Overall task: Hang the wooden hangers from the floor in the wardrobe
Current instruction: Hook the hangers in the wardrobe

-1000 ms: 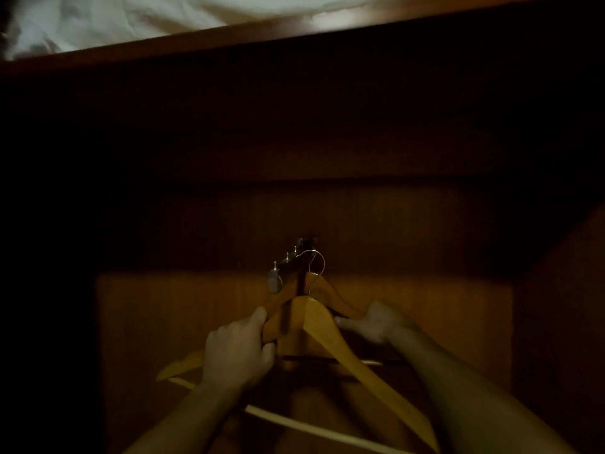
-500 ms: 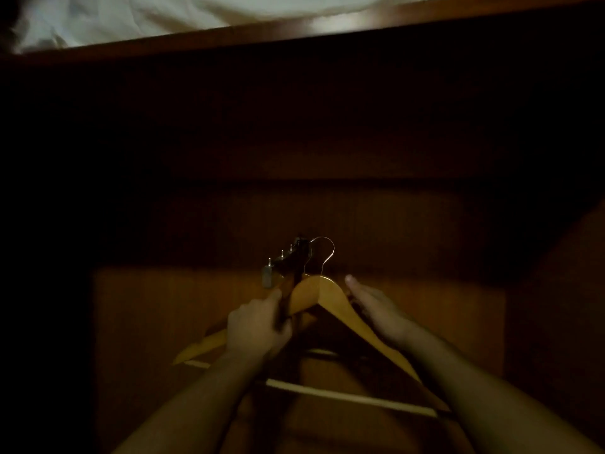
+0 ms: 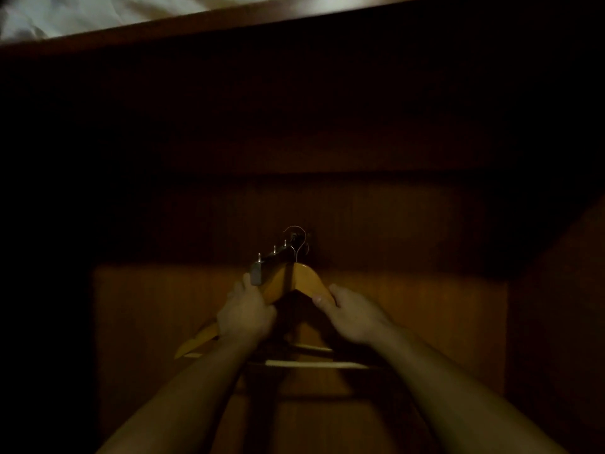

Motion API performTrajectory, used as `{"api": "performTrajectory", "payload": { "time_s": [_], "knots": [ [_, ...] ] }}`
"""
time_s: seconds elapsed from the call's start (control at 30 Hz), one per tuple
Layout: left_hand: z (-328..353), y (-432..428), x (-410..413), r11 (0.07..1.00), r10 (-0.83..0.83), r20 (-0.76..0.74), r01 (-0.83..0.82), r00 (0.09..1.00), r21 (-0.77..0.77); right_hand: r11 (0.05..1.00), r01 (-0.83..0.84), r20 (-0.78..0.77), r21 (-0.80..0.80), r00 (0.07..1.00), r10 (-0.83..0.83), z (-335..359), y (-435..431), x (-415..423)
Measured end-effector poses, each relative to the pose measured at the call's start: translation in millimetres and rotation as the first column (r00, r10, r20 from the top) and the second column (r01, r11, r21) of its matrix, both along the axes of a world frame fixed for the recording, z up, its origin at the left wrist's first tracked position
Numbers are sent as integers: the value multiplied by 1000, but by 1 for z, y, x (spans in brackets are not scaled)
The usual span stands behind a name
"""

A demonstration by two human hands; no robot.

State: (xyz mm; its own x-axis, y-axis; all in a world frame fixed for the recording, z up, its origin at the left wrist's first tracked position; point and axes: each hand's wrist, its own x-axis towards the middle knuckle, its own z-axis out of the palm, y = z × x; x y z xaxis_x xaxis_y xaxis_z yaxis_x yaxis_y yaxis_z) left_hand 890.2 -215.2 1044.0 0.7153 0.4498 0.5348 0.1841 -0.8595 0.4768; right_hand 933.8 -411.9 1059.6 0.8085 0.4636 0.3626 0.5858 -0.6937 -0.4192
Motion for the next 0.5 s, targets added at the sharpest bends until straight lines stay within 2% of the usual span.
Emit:
{"api": "performTrajectory", "payload": {
  "time_s": [0.17, 0.37, 0.5],
  "knots": [
    [-12, 1, 6, 998, 37, -103, -32, 994, 49, 1000, -10, -100, 10, 995, 11, -16, 5, 2],
    [-14, 1, 10, 997, 49, -184, -38, 982, 63, 998, 38, -34, -47, 999, -39, -17, 1, 2],
    [-16, 4, 7, 996, 77, -265, -63, 961, 59, 984, 129, 44, -125, 991, -124, -17, 1, -2]
  ]
}}
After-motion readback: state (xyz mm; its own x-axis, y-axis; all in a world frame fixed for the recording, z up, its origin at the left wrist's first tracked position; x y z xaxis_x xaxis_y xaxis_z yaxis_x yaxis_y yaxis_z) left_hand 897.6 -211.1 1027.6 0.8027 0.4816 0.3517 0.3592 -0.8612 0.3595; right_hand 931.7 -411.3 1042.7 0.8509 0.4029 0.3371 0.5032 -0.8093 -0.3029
